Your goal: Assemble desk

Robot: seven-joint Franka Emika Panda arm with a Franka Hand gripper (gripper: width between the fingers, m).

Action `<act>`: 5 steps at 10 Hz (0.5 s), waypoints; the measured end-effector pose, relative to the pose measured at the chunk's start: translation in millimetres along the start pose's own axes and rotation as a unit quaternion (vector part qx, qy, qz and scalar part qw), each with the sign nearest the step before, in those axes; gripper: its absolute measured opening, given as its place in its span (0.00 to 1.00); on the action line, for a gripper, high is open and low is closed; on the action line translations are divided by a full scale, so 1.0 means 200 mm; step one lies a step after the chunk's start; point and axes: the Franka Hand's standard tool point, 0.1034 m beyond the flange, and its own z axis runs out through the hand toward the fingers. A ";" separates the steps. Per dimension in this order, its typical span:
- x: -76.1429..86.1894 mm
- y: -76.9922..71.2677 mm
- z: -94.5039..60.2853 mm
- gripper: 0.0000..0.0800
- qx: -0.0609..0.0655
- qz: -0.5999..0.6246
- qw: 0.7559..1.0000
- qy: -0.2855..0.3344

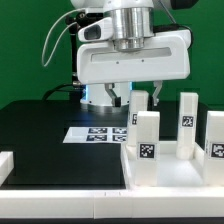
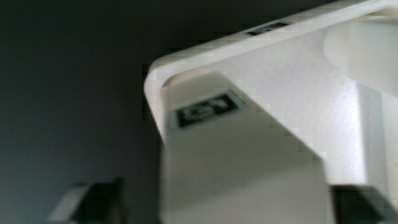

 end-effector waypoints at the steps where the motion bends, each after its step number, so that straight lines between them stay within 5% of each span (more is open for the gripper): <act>1: 0.00 0.00 0.00 0.45 0.000 0.016 1.000 0.000; 5: 0.01 0.02 0.01 0.36 -0.003 0.172 0.985 0.000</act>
Offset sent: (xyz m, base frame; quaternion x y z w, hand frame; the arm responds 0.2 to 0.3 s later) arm 0.0000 0.0000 0.0000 0.0000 0.0000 0.1938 0.9810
